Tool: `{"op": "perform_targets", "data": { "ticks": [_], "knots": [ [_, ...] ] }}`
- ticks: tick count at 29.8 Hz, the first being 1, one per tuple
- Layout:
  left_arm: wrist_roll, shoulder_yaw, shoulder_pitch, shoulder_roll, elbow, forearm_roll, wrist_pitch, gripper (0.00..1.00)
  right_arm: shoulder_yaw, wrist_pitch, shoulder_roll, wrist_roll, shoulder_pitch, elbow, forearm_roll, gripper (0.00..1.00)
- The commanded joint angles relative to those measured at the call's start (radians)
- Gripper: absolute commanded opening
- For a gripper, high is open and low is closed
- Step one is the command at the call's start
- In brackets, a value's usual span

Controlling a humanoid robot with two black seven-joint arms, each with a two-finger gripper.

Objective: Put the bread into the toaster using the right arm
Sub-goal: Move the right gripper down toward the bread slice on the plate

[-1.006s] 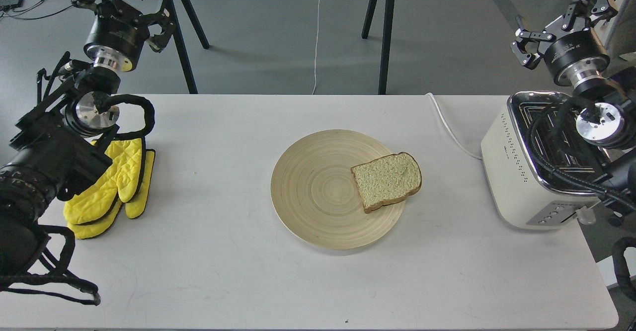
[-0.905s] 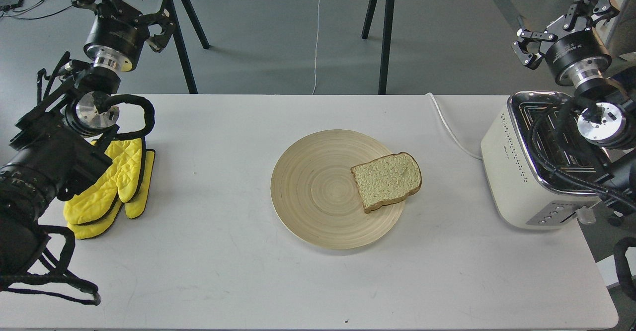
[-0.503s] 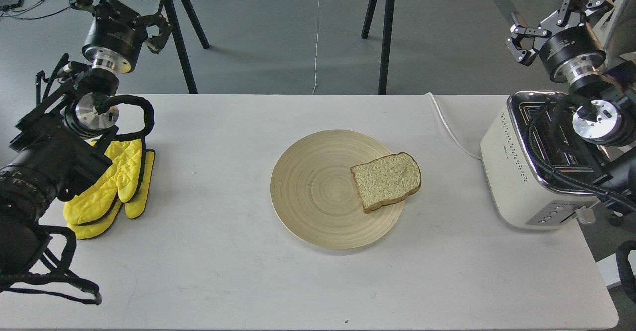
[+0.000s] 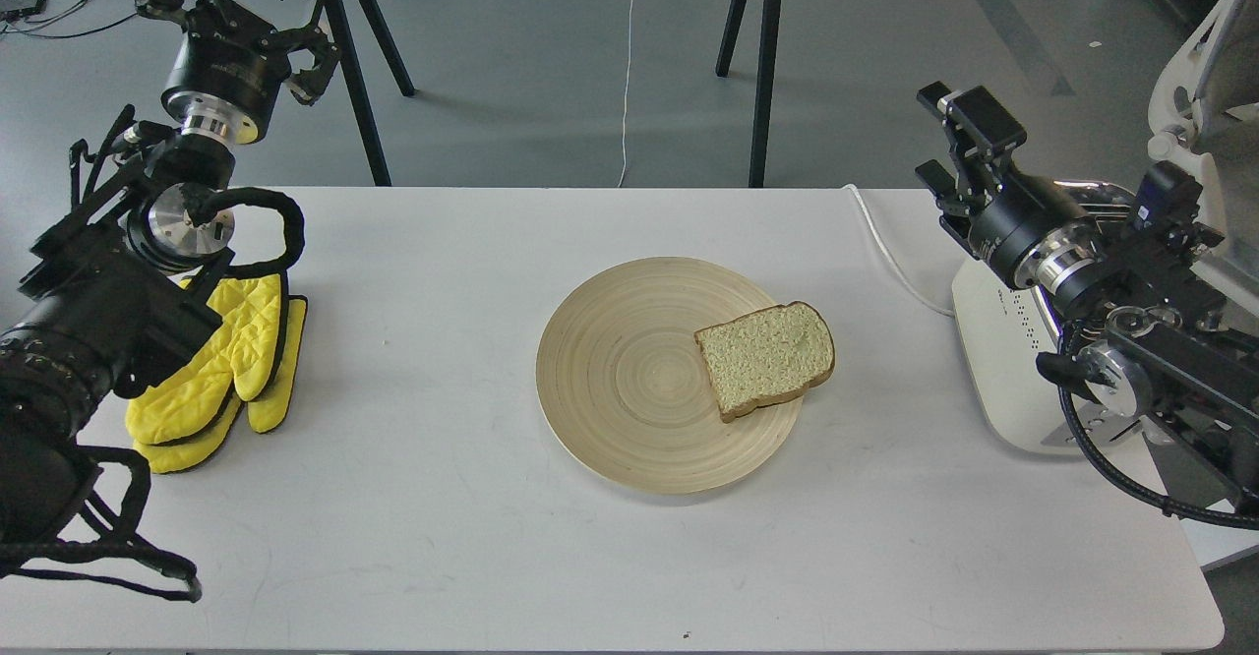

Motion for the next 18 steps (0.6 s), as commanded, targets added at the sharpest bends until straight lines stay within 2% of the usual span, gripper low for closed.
{"op": "perform_targets", "data": {
  "ticks": [1, 7, 12, 18],
  "knots": [
    [0.0, 0.001, 0.001, -0.001, 0.0, 0.0, 0.0, 1.0, -0.126, -0.052, 0.009, -0.001, -0.011, -0.009, -0.056, 0.98],
    [0.0, 0.001, 0.001, -0.002, 0.0, 0.0, 0.0, 1.0, -0.229, -0.089, 0.093, -0.001, -0.023, -0.096, -0.055, 0.93],
    [0.0, 0.001, 0.001, -0.002, 0.0, 0.0, 0.0, 1.0, -0.254, -0.087, 0.175, -0.001, -0.056, -0.194, -0.053, 0.92],
    [-0.001, 0.001, 0.001, -0.002, 0.0, 0.0, 0.0, 1.0, -0.257, -0.086, 0.255, -0.003, -0.08, -0.273, -0.053, 0.85]
  ]
}}
